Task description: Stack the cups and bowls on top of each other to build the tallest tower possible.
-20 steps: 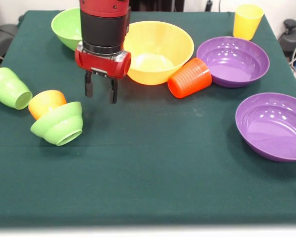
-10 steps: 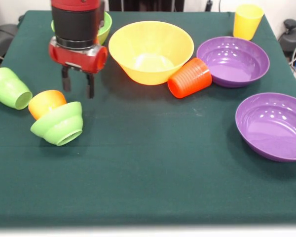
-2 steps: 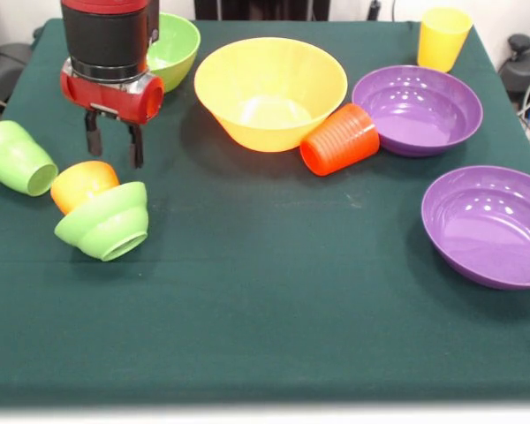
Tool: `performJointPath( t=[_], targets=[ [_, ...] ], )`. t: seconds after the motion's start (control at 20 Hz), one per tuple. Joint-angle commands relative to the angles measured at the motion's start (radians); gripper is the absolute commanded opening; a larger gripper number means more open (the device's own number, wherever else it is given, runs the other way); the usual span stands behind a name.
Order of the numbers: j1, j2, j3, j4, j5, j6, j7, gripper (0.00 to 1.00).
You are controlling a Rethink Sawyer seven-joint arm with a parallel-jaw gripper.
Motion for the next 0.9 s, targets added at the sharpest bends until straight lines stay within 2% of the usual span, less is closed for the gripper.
performJointPath(
  t=[0.05,0.2,0.4,0.65,0.9],
  targets=[
    [-0.005,0.034,0.153,-0.078,-0.101,0.099,-0.278,1.00],
    [-0.008,0.051,0.173,-0.077,-0.114,0.044,-0.242,1.00],
    [-0.007,0.044,0.187,-0.059,-0.111,0.032,-0.194,1.00],
    [-0.003,0.056,0.194,-0.076,-0.117,0.029,-0.172,1.00],
    [-0.034,0.090,0.242,-0.091,-0.117,-0.018,-0.172,1.00]
  ],
)
